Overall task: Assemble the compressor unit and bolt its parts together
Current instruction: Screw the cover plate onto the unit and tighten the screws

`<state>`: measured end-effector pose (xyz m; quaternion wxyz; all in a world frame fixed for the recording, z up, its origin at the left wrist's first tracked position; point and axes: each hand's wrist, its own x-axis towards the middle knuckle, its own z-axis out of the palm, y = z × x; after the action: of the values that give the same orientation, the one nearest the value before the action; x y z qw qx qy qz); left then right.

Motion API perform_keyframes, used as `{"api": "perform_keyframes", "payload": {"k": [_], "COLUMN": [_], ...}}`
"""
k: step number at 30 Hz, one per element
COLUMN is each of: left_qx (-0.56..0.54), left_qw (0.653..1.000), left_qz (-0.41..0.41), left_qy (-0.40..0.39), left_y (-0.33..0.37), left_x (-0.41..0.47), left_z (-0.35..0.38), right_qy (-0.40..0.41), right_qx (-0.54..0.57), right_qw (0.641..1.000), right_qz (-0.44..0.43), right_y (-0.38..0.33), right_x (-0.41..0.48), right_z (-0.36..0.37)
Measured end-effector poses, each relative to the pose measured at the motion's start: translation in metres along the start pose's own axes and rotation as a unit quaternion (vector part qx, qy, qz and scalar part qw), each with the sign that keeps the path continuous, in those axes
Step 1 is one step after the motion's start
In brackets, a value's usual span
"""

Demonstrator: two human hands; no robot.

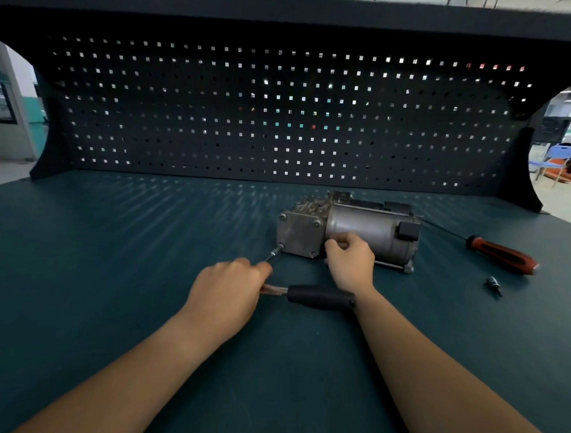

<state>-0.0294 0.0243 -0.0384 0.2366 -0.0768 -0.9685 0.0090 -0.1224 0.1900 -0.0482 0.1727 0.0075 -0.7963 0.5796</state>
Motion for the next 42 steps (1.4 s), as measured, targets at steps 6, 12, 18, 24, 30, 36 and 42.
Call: {"api": "perform_keyframes", "payload": {"k": [6,12,18,24,30,36,42], "left_qx": [-0.24,-0.829,-0.845,-0.398,-0.112,-0.2,-0.783], "left_qw": [0.963,0.336,0.339,0.896,0.993,0.978,0.471], "left_qz": [-0.119,-0.446,-0.414,-0.187,-0.035,-0.066,-0.402], "left_qy": [0.004,-0.016,-0.022,-0.057,-0.026,0.014,-0.053], "left_y": [-0.002,-0.008,-0.008,0.0,-0.003,-0.003,0.004], "left_x": [0.005,0.013,0.01,0.002,-0.001,0.0,0.013], "left_z": [0.001,-0.017,-0.023,-0.012,-0.003,0.0,-0.017], "right_qy": [0.008,-0.006,-0.008,-0.014,-0.014,-0.012,-0.016], "right_qx": [0.014,0.011,0.014,0.014,0.023,0.017,0.013], "right_qw": [1.0,1.0,1.0,1.0,1.0,1.0,1.0], "right_qz": [0.016,0.015,0.012,0.008,0.0,0.0,0.005], "right_y": [0.002,0.005,0.004,0.006,0.007,0.008,0.009], "right_x": [0.002,0.004,0.005,0.004,0.005,0.006,0.006], "right_z": [0.002,0.002,0.002,0.002,0.004,0.004,0.004]}}
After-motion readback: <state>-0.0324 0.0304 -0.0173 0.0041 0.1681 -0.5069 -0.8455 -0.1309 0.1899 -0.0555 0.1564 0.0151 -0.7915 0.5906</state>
